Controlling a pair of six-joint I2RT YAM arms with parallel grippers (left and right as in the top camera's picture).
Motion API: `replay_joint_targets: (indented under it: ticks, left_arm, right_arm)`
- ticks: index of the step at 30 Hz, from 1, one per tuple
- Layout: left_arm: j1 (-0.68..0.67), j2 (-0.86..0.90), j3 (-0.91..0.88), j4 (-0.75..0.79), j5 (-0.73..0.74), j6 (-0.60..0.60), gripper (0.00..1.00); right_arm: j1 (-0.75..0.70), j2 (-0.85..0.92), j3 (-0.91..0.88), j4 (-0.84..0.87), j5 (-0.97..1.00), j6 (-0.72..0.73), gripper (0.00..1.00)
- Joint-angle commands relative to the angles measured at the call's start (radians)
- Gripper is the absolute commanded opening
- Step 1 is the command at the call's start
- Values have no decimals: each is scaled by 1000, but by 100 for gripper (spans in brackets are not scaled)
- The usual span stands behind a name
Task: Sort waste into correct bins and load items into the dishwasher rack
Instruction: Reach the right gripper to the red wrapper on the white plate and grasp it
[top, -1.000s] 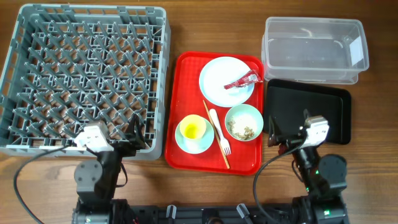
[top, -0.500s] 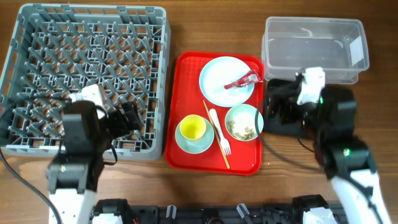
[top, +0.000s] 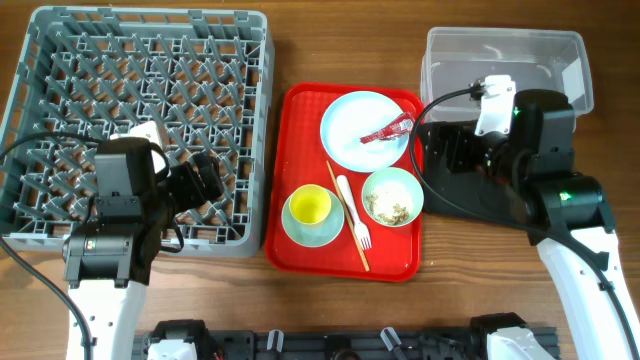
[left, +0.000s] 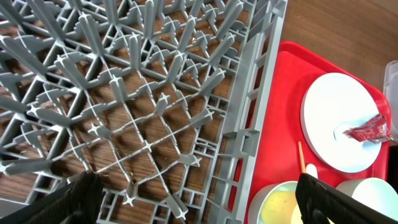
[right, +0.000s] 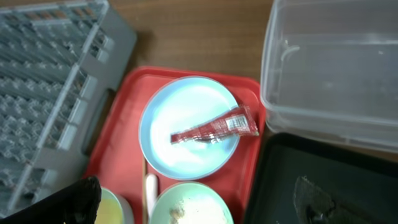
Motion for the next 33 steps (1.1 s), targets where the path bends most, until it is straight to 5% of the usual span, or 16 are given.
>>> replay_joint_targets:
  ticks: [1, 14, 27, 33]
  left_arm:
    - [3, 1, 21, 3, -10, -6, 100]
    - [3, 1, 21, 8, -10, -6, 100]
    - [3, 1, 21, 8, -10, -6, 100]
    - [3, 1, 21, 7, -10, -6, 100]
  right_arm:
    - [5, 18, 34, 7, -28, 109, 99]
    - [129, 438, 530, -298, 106, 193, 100]
    - [251, 802, 555, -243, 286, 499, 99]
    - [273, 948, 555, -252, 286, 593, 80]
